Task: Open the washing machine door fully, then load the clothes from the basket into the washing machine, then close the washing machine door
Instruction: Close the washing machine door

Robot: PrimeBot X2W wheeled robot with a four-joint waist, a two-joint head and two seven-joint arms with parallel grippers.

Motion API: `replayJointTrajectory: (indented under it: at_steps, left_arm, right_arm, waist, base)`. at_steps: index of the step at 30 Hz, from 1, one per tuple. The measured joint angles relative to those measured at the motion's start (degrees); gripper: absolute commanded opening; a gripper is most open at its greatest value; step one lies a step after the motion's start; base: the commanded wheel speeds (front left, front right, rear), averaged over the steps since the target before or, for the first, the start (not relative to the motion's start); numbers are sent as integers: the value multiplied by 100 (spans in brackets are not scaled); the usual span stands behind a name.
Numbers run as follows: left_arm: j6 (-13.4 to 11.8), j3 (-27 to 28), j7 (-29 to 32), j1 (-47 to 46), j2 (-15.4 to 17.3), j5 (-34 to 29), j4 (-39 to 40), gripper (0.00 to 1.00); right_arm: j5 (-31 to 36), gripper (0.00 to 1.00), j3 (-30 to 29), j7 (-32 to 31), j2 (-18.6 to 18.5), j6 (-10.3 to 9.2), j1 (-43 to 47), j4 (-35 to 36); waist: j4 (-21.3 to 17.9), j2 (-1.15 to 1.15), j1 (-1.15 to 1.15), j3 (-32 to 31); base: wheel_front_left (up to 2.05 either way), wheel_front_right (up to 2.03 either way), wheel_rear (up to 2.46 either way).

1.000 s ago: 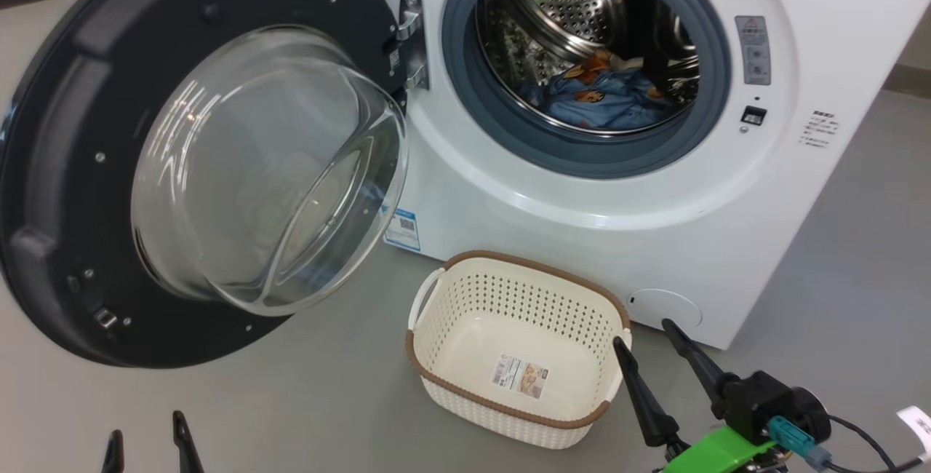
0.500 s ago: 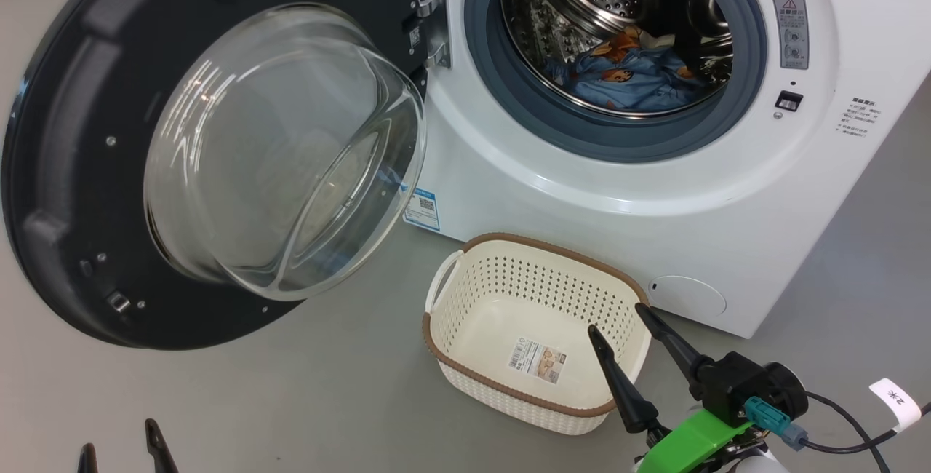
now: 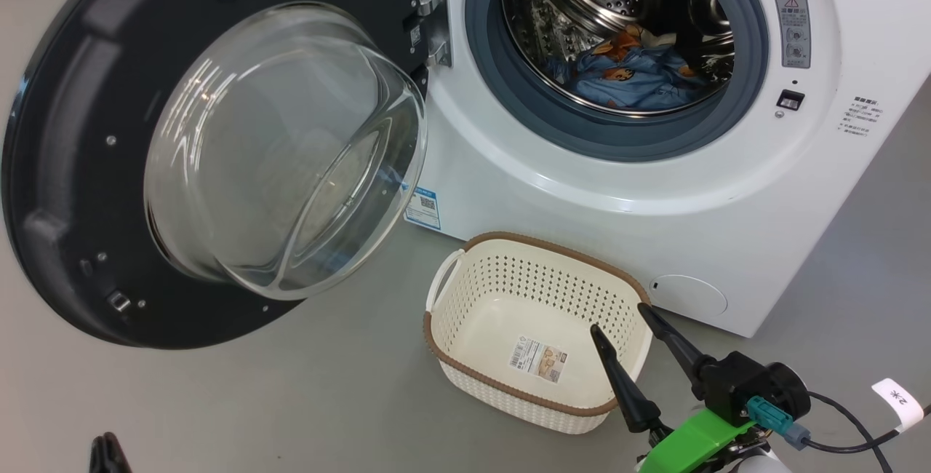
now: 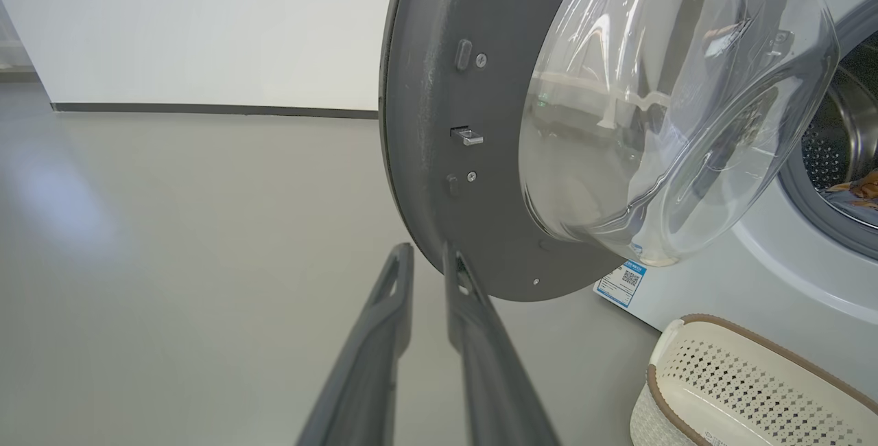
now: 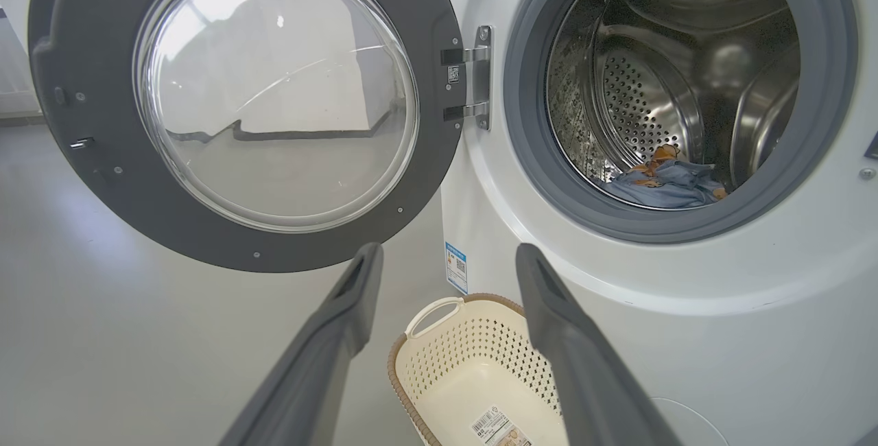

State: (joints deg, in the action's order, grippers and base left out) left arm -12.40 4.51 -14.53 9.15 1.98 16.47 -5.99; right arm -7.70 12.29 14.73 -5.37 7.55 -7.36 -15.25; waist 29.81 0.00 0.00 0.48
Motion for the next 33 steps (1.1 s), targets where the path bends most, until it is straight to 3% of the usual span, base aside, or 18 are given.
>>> replayJointTrajectory:
  at_steps: [5,13,19,23,29,33]
  left_arm:
    - [4,60,0,-1,0,222,-4,0]
    - [226,594,0,-31,-7,2473,-26,0]
    - [1065,1668,-1,-636,-21,4109,-254,0]
    - [1480,2147,226,-1189,-8,5317,-557,0]
    - [1496,2666,964,-2080,754,6271,-1323,0]
    - [1493,2758,1495,-2636,1009,6774,-1826,0]
  right_arm:
    - [0,100,-19,-1,7,0,1,2]
    - [1,100,-77,0,26,0,23,7]
    - [3,100,-155,0,35,0,44,-1]
    - [4,100,-155,-1,43,0,58,-5]
    - [4,100,-201,0,19,0,82,-21]
    - [8,100,-310,-1,-14,0,285,-25]
  waist:
    - [9,0,0,12]
    - [48,0,0,73]
    - [91,0,0,145]
    - [96,0,0,152]
    - [95,0,0,204]
    - [89,0,0,270]
  base:
    - [0,0,0]
    - [0,0,0]
    - [0,0,0]
    - [0,0,0]
    - [0,0,0]
    - [0,0,0]
